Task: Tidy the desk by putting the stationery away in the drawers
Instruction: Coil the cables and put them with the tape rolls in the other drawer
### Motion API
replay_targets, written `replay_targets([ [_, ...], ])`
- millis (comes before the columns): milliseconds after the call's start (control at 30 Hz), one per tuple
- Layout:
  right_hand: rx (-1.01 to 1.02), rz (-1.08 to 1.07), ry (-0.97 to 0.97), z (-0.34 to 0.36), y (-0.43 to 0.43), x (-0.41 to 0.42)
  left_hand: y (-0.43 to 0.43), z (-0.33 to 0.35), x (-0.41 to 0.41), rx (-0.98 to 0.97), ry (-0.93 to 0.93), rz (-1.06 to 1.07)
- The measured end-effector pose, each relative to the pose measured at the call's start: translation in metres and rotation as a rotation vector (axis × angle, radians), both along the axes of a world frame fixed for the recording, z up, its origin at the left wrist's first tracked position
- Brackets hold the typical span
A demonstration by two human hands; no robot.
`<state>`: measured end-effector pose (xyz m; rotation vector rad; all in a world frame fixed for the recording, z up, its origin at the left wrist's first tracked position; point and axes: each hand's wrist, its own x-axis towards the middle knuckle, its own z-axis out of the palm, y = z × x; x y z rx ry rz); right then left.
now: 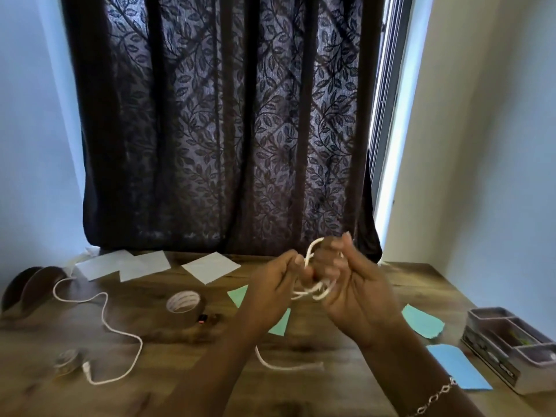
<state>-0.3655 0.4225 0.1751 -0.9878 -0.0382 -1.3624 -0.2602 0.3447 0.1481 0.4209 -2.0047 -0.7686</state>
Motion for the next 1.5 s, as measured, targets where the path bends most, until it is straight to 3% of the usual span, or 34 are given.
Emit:
replay_targets([
  [100,0.035,-0.353,-0.144,0.012,-0.006,-0.002,0.007,-0.016,0.0,-0.071,-0.173,0.134],
  [167,0.046,-0.693,-0.056,0.016,-0.003,-0.015,0.007,-0.023,0.006,-0.117,-0.269,0.181],
  [233,0.021,-1.018,0.297,0.011,-0.003,-0.033,0.005,-0.027,0.015,-0.15,-0.277,0.205],
  [333,-0.07,-1.371,1.109,-0.012,-0.009,-0.048,0.002,-0.023,0.022,-0.331,-0.248,0.286],
  [400,-0.055,-1.312,1.438,-0.024,-0.008,-0.047,-0.001,-0.015,0.022,-0.473,-0.225,0.331],
  [467,0.028,-1.055,1.526,-0.03,-0.007,-0.04,-0.005,-0.008,0.023,-0.501,-0.207,0.325],
  [567,0.19,-0.612,1.359,-0.032,0.001,-0.029,-0.011,-0.004,0.024,-0.416,-0.2,0.279],
  [667,0.366,-0.194,0.903,-0.034,0.008,-0.025,-0.017,-0.005,0.025,-0.215,-0.196,0.187],
  [767,0.201,0.119,0.43,-0.036,0.005,-0.017,-0.022,-0.012,0.028,-0.046,-0.18,0.099],
  [833,0.022,0.004,0.14,-0.029,0.002,-0.006,-0.02,-0.019,0.031,0.025,-0.242,0.093],
  [967,0.073,-0.331,-0.269,-0.001,-0.007,0.004,-0.017,-0.038,0.039,0.144,-0.39,0.137],
  [1033,0.067,-0.563,-0.276,0.008,-0.014,-0.003,-0.018,-0.045,0.047,0.196,-0.424,0.16],
  [1100,0.05,-0.805,-0.086,0.007,-0.03,-0.019,-0.021,-0.048,0.055,0.191,-0.428,0.16],
  [1133,0.036,-1.019,0.175,0.002,-0.036,-0.027,-0.022,-0.046,0.058,0.171,-0.419,0.155],
  [1200,-0.083,-1.429,0.882,-0.011,-0.047,-0.037,-0.023,-0.035,0.064,0.124,-0.384,0.142],
  [1233,-0.131,-1.462,1.207,-0.019,-0.054,-0.038,-0.026,-0.027,0.067,0.09,-0.364,0.144],
  [1267,-0.101,-1.377,1.456,-0.024,-0.06,-0.038,-0.031,-0.02,0.07,0.043,-0.348,0.154],
  [1333,0.076,-1.025,1.648,-0.032,-0.065,-0.03,-0.045,-0.008,0.075,-0.105,-0.347,0.18],
  [1433,0.212,-0.497,1.597,-0.034,-0.071,-0.015,-0.07,0.0,0.078,-0.184,-0.323,0.218],
  [1500,0.218,-0.228,1.39,-0.039,-0.075,-0.007,-0.084,-0.001,0.075,-0.086,-0.301,0.226],
])
